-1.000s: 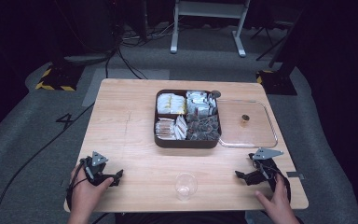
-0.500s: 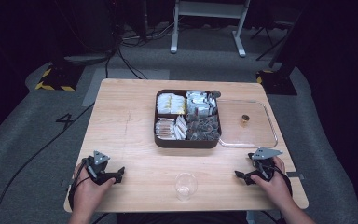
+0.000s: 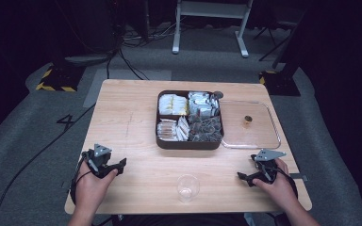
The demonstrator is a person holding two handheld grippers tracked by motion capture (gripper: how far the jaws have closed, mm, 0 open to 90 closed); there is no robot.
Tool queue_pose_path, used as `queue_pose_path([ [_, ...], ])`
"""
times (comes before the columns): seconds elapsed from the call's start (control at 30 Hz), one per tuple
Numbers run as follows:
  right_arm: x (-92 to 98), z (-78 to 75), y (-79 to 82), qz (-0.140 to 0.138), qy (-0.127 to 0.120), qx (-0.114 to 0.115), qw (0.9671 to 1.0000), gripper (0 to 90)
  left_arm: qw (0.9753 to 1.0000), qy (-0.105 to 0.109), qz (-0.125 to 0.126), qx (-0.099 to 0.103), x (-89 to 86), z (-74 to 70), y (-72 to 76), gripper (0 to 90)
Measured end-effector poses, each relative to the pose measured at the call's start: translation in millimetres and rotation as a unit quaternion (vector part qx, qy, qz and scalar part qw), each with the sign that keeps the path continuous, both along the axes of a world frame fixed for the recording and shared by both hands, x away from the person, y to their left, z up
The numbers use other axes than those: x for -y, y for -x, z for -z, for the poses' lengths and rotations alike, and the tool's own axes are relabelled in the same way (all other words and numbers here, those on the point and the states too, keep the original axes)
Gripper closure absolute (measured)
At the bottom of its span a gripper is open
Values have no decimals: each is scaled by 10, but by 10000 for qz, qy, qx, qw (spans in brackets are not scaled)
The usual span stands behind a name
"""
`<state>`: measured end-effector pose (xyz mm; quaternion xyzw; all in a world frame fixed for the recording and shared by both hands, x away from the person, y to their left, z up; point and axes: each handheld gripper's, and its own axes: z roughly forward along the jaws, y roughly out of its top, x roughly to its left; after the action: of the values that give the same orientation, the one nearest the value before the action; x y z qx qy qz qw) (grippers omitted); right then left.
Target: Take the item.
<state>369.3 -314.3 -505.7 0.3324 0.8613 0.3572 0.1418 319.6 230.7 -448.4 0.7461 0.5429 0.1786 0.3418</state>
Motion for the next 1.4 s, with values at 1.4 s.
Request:
queue_pose_path([
  [1.4,-16,1,-60,-265,-27,-2,9996,7,9894,-24,1239,761,1347,-890,-1298,389],
])
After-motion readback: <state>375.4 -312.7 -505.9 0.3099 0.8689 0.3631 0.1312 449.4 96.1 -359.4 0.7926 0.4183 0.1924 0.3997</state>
